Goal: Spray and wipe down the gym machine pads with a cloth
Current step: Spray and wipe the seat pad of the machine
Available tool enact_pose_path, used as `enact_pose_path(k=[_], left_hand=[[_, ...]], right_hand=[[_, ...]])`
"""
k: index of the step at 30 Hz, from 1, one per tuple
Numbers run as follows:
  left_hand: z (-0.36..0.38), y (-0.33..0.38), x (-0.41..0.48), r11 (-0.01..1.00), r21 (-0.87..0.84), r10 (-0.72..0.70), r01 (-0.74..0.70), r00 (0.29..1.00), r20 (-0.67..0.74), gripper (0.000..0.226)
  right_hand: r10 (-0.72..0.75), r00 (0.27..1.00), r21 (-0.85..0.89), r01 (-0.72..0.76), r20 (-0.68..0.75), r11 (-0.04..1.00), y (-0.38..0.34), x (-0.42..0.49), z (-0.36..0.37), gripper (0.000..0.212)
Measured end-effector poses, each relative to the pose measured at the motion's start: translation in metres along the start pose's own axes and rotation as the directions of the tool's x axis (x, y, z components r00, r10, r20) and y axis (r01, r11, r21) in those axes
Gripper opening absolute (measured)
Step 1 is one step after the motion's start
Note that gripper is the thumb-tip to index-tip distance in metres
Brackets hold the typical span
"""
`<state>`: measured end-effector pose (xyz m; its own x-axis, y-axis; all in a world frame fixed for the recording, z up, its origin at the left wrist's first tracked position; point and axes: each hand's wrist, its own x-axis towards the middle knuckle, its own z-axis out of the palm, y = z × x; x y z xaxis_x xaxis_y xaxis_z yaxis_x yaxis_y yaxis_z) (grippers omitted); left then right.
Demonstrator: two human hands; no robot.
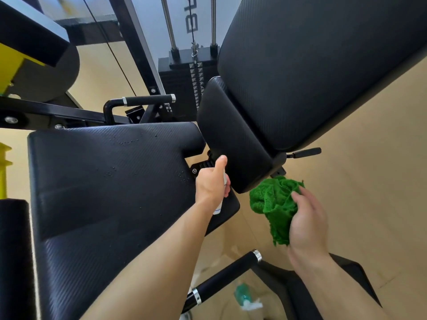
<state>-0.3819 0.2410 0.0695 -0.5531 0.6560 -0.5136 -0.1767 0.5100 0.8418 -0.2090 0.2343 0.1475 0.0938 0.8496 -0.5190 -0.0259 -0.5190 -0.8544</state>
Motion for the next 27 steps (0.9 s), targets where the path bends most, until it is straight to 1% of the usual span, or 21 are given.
enact_pose_path(k=[3, 6, 9, 12, 14, 16, 17, 18, 19, 20, 21, 22, 23, 24, 25, 26, 27], left_hand=[[-0.007, 0.023, 0.02, 0.993, -0.109, -0.051, 0.039, 0.993, -0.11, 0.07], [-0.017, 0.052, 0.049, 0.981, -0.186, -0.087, 0.057, 0.984, -0.154, 0.071], [-0.025, 0.064, 0.068, 0.982, -0.175, -0.103, 0.07, 0.978, -0.183, 0.067], [-0.029, 0.059, 0.073, 0.99, -0.112, -0.11, 0.087, 0.969, -0.219, 0.057], [-0.033, 0.05, 0.069, 0.988, -0.113, -0.128, 0.103, 0.962, -0.241, 0.057], [-0.039, 0.038, 0.061, 0.986, -0.122, -0.14, 0.111, 0.957, -0.255, 0.065], [-0.042, 0.034, 0.058, 0.984, -0.141, -0.144, 0.111, 0.955, -0.26, 0.067], [-0.045, 0.033, 0.056, 0.981, -0.161, -0.147, 0.107, 0.954, -0.263, 0.068], [-0.048, 0.034, 0.054, 0.978, -0.18, -0.15, 0.103, 0.951, -0.269, 0.067], [-0.051, 0.036, 0.055, 0.975, -0.199, -0.155, 0.1, 0.947, -0.282, 0.065], [-0.054, 0.039, 0.059, 0.97, -0.223, -0.159, 0.094, 0.942, -0.296, 0.065], [-0.055, 0.042, 0.063, 0.966, -0.242, -0.167, 0.092, 0.936, -0.309, 0.065], [-0.056, 0.044, 0.067, 0.96, -0.26, -0.183, 0.1, 0.931, -0.317, 0.065], [-0.057, 0.046, 0.07, 0.953, -0.282, -0.2, 0.11, 0.929, -0.311, 0.066], [-0.055, 0.05, 0.074, 0.946, -0.302, -0.21, 0.117, 0.931, -0.297, 0.066], [-0.053, 0.054, 0.078, 0.94, -0.318, -0.217, 0.121, 0.934, -0.284, 0.067], [-0.051, 0.059, 0.082, 0.936, -0.331, -0.218, 0.121, 0.936, -0.275, 0.068]], right_hand=[[-0.062, 0.995, -0.043, 0.065, 0.075, 0.997, -0.011, -0.002, 0.006, 0.026], [-0.117, 0.979, -0.091, 0.133, 0.169, 0.987, -0.017, -0.002, 0.017, 0.027], [-0.157, 0.959, -0.099, 0.185, 0.235, 0.978, -0.019, -0.004, 0.028, 0.026], [-0.176, 0.955, -0.069, 0.198, 0.239, 0.978, -0.021, -0.006, 0.039, 0.026], [-0.197, 0.951, -0.069, 0.219, 0.24, 0.973, -0.024, -0.005, 0.044, 0.026], [-0.247, 0.928, -0.118, 0.289, 0.278, 0.95, -0.025, -0.005, 0.048, 0.027], [-0.31, 0.898, -0.178, 0.376, 0.311, 0.91, -0.025, -0.006, 0.05, 0.027], [-0.413, 0.839, -0.271, 0.515, 0.355, 0.813, -0.027, -0.004, 0.053, 0.029], [-0.548, 0.715, -0.386, 0.697, 0.434, 0.604, -0.03, 0.001, 0.055, 0.031], [-0.637, 0.54, -0.48, 0.829, 0.55, 0.289, -0.033, 0.011, 0.059, 0.034], [-0.645, 0.351, -0.505, 0.861, 0.678, -0.063, -0.034, 0.025, 0.064, 0.035], [-0.565, 0.215, -0.467, 0.813, 0.797, -0.349, -0.031, 0.042, 0.067, 0.034], [-0.437, 0.17, -0.411, 0.73, 0.883, -0.546, -0.028, 0.058, 0.069, 0.035], [-0.284, 0.191, -0.337, 0.657, 0.94, -0.674, -0.022, 0.073, 0.07, 0.042], [-0.1, 0.27, -0.251, 0.608, 0.957, -0.754, -0.018, 0.083, 0.072, 0.053], [0.047, 0.33, -0.161, 0.574, 0.943, -0.803, -0.012, 0.09, 0.073, 0.063], [0.168, 0.382, -0.073, 0.541, 0.909, -0.838, -0.009, 0.094, 0.076, 0.067]])
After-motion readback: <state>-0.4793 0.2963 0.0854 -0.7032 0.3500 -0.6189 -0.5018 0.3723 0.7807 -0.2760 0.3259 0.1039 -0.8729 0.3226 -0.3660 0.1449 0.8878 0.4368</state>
